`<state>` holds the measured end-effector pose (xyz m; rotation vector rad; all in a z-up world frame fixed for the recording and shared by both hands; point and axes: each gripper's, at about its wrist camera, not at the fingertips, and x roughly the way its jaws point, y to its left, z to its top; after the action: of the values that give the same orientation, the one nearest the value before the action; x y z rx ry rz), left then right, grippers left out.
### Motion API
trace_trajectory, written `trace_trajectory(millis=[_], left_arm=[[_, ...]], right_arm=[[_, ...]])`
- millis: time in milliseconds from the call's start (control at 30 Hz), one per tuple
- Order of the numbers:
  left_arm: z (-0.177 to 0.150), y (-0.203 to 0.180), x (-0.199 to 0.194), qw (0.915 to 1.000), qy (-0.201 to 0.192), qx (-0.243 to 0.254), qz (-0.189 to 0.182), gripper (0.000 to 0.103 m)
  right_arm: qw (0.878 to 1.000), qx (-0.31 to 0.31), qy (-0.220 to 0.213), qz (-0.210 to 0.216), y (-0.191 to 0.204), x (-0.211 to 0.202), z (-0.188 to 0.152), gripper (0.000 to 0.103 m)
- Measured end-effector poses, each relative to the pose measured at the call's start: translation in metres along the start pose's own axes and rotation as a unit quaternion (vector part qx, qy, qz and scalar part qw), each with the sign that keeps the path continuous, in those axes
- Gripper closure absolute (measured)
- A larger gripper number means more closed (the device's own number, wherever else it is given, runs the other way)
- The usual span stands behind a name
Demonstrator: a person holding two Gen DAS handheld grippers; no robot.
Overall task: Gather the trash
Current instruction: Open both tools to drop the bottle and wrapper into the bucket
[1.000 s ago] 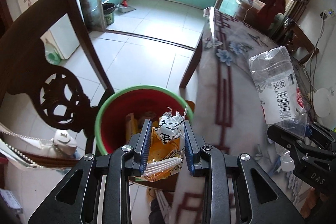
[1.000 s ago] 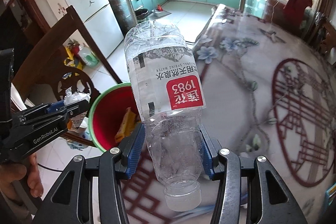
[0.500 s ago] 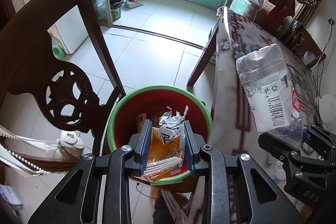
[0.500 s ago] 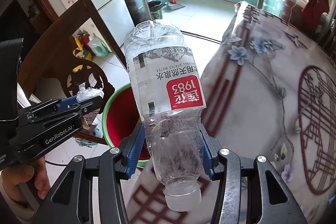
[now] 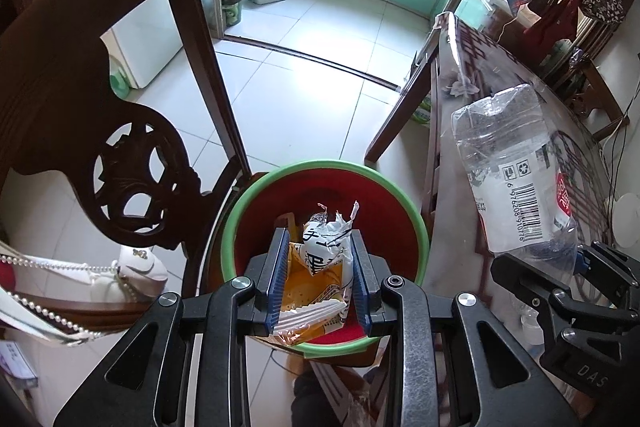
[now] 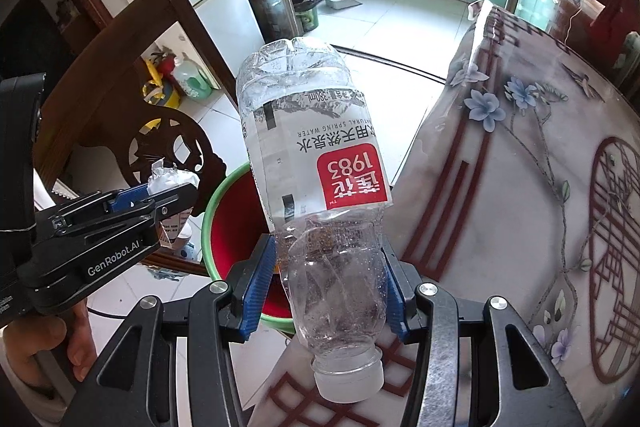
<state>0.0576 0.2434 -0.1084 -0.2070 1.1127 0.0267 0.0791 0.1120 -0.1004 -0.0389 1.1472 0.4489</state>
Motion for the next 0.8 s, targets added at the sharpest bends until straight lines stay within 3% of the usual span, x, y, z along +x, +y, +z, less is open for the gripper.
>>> trace_trajectory(millis=[367,433,533,600,800], left_arm=[[0.007,0.002,0.020,0.9998,0.019,0.006,0.003,0.075],[0.009,0.003,0.023,0.9997,0.022,0.007,0.007,0.072],[0.011,0.004,0.022,0.9998,0.015,0.004,0.013,0.055],[0.012,0.005,0.020,0.9998,0.009,0.003,0.018,0.040],[0.011,0.007,0.016,0.9999,0.003,-0.002,0.016,0.039]], right_arm=[[1.000,0.014,0.003,-0.006,-0.004,0.010,0.005,0.055],[1.000,0.014,0.002,-0.004,-0.004,0.011,0.006,0.055],[1.000,0.018,0.003,-0.009,-0.004,0.013,0.009,0.054],[1.000,0.023,-0.002,-0.011,-0.006,0.012,0.011,0.047],[1.000,0.026,-0.007,-0.009,-0.008,0.008,0.012,0.046]])
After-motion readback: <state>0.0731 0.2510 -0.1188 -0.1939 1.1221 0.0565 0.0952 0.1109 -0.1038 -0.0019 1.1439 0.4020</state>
